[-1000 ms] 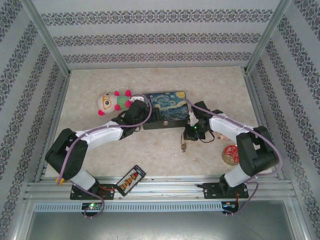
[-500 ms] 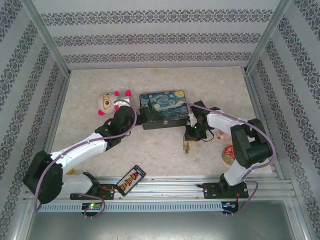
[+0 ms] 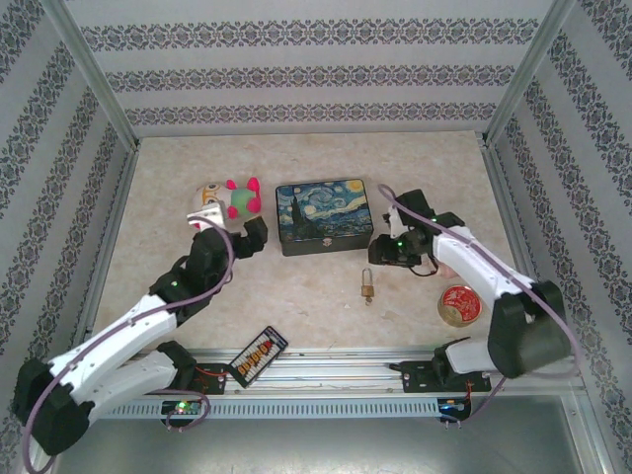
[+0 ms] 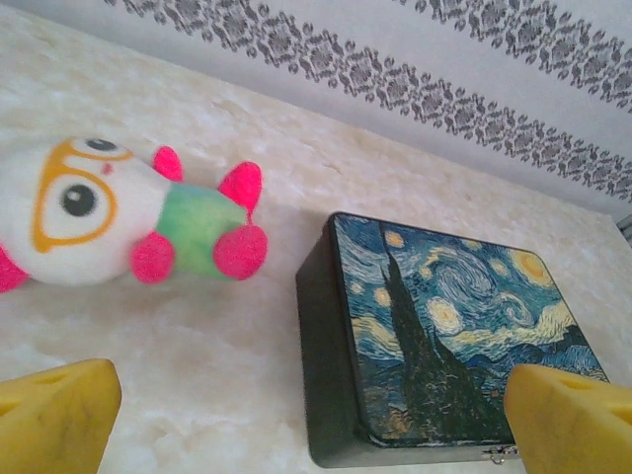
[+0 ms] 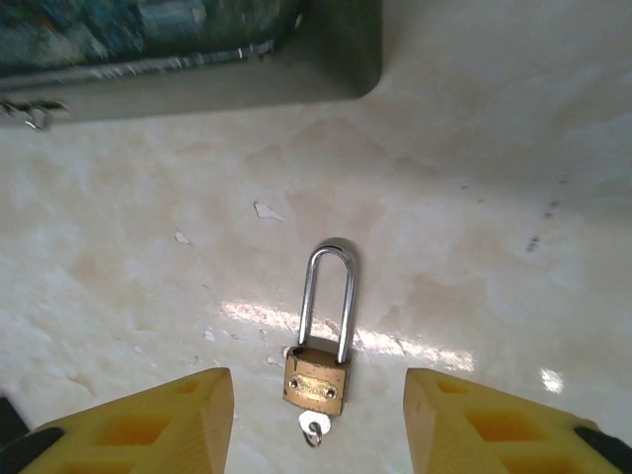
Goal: Unlock the padlock with the key
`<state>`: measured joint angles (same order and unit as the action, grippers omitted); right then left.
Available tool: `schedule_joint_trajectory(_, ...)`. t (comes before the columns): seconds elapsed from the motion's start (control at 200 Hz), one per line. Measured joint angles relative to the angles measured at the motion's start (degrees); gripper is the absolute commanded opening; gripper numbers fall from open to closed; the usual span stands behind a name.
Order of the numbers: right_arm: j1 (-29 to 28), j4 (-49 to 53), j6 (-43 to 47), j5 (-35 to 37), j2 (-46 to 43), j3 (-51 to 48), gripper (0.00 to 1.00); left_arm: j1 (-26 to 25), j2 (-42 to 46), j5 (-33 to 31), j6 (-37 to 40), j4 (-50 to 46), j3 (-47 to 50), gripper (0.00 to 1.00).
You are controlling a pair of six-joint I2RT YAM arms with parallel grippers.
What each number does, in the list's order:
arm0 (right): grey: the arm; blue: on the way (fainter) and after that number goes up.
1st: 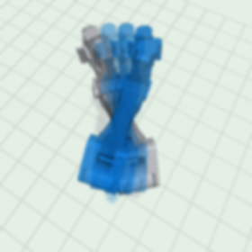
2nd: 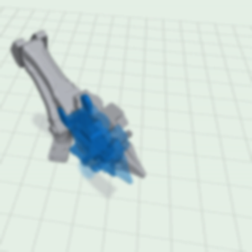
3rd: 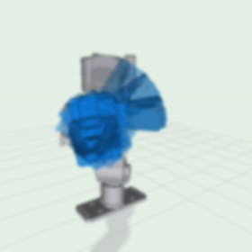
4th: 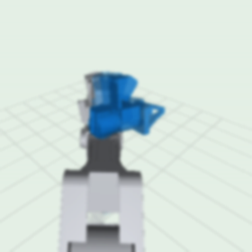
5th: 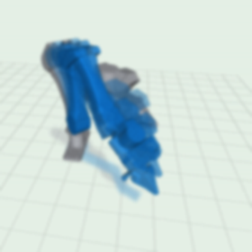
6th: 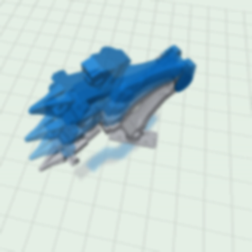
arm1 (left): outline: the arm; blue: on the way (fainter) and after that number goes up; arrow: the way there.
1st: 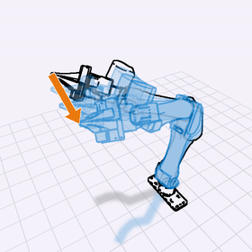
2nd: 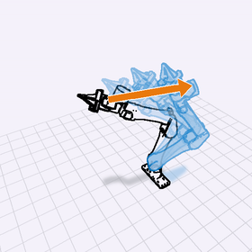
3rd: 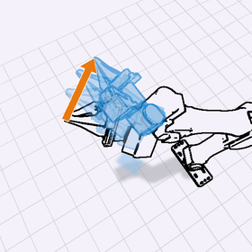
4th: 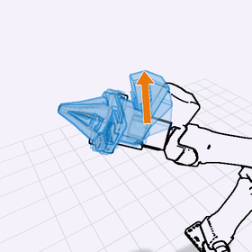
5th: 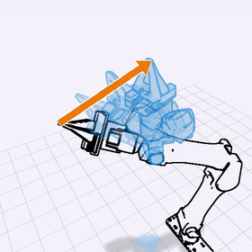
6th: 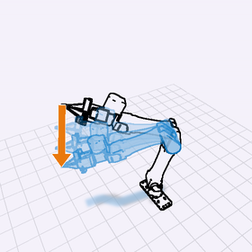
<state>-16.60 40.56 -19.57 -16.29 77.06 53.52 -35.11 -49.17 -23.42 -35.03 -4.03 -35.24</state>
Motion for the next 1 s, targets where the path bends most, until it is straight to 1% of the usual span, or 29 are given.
schedule_joint_trajectory(0.23,4.8,0.3,-0.1,3.0,-12.4,-1.1,0.56,0.0,17.2,-7.4,1.7,-6.9,5.8,0.99)
schedule_joint_trajectory(0.44,6.0,-0.5,0.4,7.4,-20.2,-4.4,0.63,0.0,29.6,-15.2,3.2,-13.5,8.2,0.99)
schedule_joint_trajectory(0.45,6.0,-0.6,0.4,7.8,-20.5,-4.5,0.65,0.0,29.9,-15.5,3.2,-13.7,8.3,0.99)
schedule_joint_trajectory(0.465,6.0,-0.7,0.4,8.1,-20.9,-4.7,0.71,0.0,30.6,-16.2,3.2,-14.1,8.4,0.99)
schedule_joint_trajectory(0.47,6.0,-0.7,0.5,8.3,-21.0,-4.7,0.77,0.0,30.8,-16.3,3.3,-14.1,8.4,0.99)
schedule_joint_trajectory(0.475,6.0,-0.7,0.5,8.5,-21.1,-4.9,0.87,0.0,30.9,-16.4,3.3,-14.2,8.5,0.99)
schedule_joint_trajectory(0.48,6.0,-0.8,0.5,8.5,-21.2,-4.9,0.92,0.0,31.2,-16.7,3.3,-14.5,8.5,0.99)
schedule_joint_trajectory(0.485,6.0,-0.9,0.2,8.8,-21.4,-5.0,0.95,0.0,31.3,-16.8,3.3,-14.6,8.5,0.99)
schedule_joint_trajectory(0.505,6.1,-1.2,0.9,9.3,-21.9,-5.3,0.98,0.0,32.0,-17.7,3.4,-15.0,8.7,0.99)
schedule_joint_trajectory(0.64,6.4,-4.9,1.2,13.8,-25.7,-8.2,0.98,0.0,34.8,-22.4,5.7,-16.0,10.8,0.99)
schedule_joint_trajectory(0.79,6.8,-10.3,2.1,19.7,-30.1,-12.5,0.98,0.1,35.1,-26.2,11.4,-13.9,14.8,0.99)
schedule_joint_trajectory(0.905,7.2,-15.5,2.4,24.9,-35.2,-16.6,0.98,1.3,34.7,-26.8,15.6,-10.0,17.6,0.99)
schedule_joint_trajectory(0.999,7.9,-20.1,3.3,28.1,-40.2,-19.7,0.98,4.1,32.5,-25.5,17.6,-7.3,18.0,0.99)
